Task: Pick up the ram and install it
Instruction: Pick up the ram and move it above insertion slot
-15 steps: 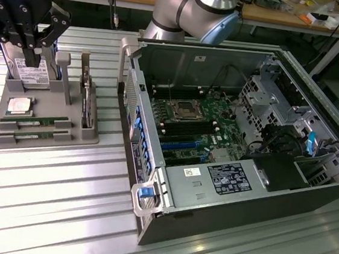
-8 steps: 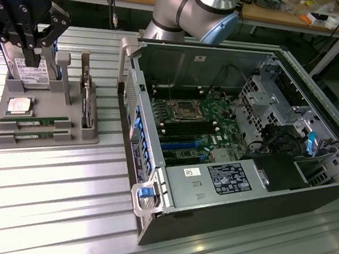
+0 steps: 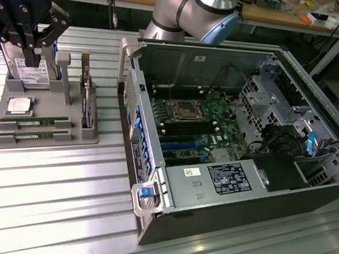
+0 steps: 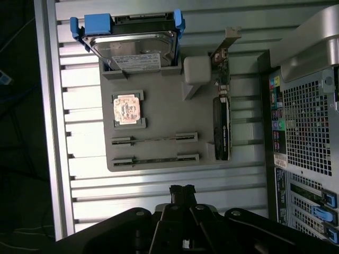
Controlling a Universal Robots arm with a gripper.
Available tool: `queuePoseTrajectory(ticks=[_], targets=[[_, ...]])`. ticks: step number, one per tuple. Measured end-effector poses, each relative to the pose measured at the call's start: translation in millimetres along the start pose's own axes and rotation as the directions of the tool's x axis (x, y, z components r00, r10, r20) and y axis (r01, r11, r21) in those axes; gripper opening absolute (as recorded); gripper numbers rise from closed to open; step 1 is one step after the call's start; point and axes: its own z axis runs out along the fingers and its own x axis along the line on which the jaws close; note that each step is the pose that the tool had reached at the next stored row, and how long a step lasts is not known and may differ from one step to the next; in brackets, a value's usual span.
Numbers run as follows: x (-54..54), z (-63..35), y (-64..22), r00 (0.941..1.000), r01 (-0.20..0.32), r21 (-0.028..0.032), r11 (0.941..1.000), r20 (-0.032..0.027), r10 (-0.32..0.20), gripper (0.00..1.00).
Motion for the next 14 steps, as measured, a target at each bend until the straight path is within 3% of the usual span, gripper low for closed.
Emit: queuePoseTrajectory(ticks=[4,6,7,9,10,14], targets=[[-0.1,0.0,-1.0,1.0,0.0,-0.0236,0.9997,-0.0016,0.0,0.11],[-0.1,0.0,-1.2,1.0,-0.001,-0.0281,0.9996,-0.002,0.0,0.11],[-0.2,0.0,-1.3,1.0,0.0,-0.0262,0.9997,-0.0019,0.0,0.11],[-0.1,0.0,-1.2,1.0,0.0,-0.0079,1.0,-0.0005,0.0,0.11],[-0.1,0.0,-1.2,1.0,0.0,-0.0022,1.0,0.0,0.0,0.11],[-0.1,0.0,-1.2,1.0,0.0,-0.0008,1.0,0.0,0.0,0.11]])
